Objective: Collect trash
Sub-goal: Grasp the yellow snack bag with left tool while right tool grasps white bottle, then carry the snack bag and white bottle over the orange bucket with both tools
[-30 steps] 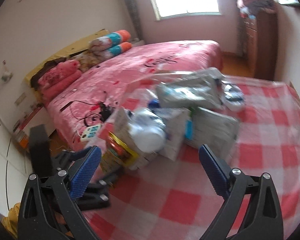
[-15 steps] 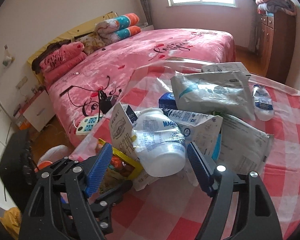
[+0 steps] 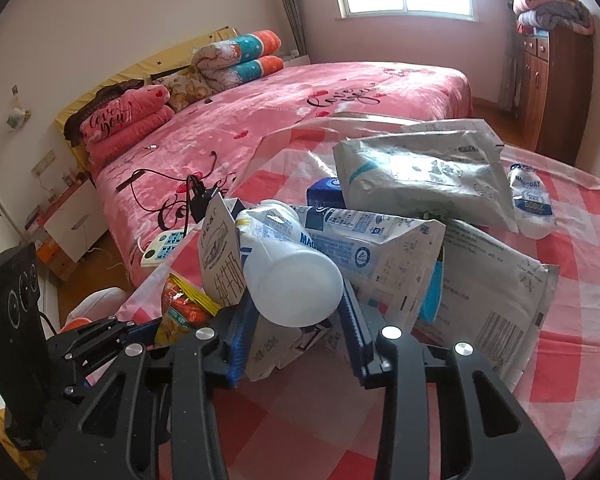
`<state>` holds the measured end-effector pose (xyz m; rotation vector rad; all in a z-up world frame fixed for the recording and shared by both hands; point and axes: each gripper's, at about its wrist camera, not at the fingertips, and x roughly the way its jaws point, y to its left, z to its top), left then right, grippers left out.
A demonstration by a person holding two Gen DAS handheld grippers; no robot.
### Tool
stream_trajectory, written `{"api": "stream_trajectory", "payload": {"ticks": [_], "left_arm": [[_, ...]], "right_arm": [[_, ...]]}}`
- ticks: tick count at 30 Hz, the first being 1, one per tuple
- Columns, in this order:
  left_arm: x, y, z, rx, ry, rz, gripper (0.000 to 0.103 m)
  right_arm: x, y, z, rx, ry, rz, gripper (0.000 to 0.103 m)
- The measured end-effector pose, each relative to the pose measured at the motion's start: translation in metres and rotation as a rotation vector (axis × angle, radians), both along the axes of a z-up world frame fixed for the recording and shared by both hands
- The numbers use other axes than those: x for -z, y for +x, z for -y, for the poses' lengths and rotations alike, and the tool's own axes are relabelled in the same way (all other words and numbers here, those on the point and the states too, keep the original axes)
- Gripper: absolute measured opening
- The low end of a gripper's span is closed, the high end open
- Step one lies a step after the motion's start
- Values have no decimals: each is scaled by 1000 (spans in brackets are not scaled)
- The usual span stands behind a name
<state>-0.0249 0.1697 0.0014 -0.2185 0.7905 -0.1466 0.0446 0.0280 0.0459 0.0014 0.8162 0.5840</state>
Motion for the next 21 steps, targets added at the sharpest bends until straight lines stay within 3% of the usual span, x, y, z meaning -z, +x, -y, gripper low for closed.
{"api": "stream_trajectory", "payload": {"ticks": [3, 5, 7, 9, 15, 17, 19, 21], "left_arm": [[0, -1, -1, -6, -6, -4, 48], [0, -1, -2, -9, -3, -5, 47], [0, -2, -3, -14, -5, -6, 47], [-1, -3, -4, -20, -8, -7, 47], [-2, -9, -8, -36, -8, -6, 46], [-4, -11, -11, -47, -10, -5, 46], [-5, -13, -15, -56, -15, -6, 46], [-6, -15, -19, -69, -22, -7, 46]], "right_arm": [[-2, -4, 0, -1, -27, 21, 41], [-4, -7, 2, 5, -29, 33, 48], [-8, -7, 3, 9, -36, 57, 80], [-11, -7, 2, 16, -62, 100, 85], [-13, 1, -6, -20, -108, 146, 85], [-12, 2, -11, -43, -114, 154, 73], [-10, 2, -16, -66, -144, 165, 51], [-9, -1, -18, -82, -156, 170, 47]]}}
